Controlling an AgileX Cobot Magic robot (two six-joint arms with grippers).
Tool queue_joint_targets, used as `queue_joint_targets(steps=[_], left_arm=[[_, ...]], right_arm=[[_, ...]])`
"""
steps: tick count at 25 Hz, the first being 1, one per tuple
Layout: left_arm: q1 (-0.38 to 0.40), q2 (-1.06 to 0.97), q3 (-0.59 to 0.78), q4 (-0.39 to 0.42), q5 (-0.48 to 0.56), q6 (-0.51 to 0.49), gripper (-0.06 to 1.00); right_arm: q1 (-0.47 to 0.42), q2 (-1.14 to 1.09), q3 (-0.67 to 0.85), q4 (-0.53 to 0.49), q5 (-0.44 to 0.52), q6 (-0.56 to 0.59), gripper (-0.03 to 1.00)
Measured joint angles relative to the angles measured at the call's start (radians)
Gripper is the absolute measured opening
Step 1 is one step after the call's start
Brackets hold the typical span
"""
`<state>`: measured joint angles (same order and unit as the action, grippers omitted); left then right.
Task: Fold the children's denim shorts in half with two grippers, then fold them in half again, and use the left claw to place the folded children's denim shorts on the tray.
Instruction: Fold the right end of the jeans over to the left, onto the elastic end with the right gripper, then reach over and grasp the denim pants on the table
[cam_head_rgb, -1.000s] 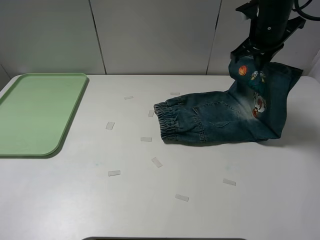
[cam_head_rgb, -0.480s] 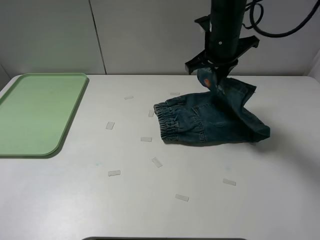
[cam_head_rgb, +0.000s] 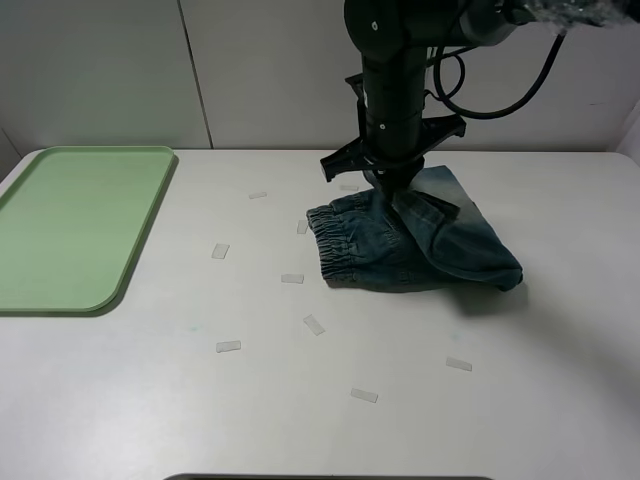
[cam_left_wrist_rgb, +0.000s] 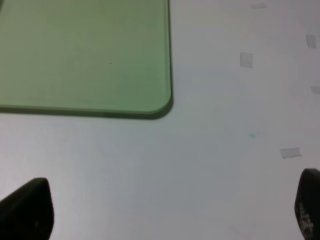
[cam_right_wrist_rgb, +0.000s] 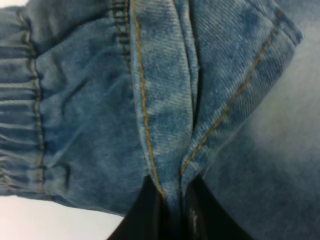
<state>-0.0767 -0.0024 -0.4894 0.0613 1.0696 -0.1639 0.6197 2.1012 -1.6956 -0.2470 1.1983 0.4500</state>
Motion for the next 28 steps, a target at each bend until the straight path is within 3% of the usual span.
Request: queue_joint_targets(steps=[13,15,17,18,21,28], left_arm=[[0.000,0.000,0.000,0.000,0.000,0.000,0.96],[0.000,0.000,0.000,0.000,0.000,0.000,0.96],[0.000,0.000,0.000,0.000,0.000,0.000,0.96],[0.000,0.000,0.000,0.000,0.000,0.000,0.96],[0.000,0.000,0.000,0.000,0.000,0.000,0.96],[0.000,0.000,0.000,0.000,0.000,0.000,0.96]], right_arm=[[0.003,0.000,0.000,0.131,-0.091,0.062,0.05],[0.003,0.000,0.000,0.154,-0.099,0.064,0.21],[0.003,0.000,0.000,0.178,-0.102,0.077,0.50],[0.003,0.000,0.000,0.185,-0.102,0.084,0.58],[0.003,0.000,0.000,0.192,-0.102,0.093,0.67],[0.003,-0.029,0.000,0.188,-0.054,0.039,0.69]])
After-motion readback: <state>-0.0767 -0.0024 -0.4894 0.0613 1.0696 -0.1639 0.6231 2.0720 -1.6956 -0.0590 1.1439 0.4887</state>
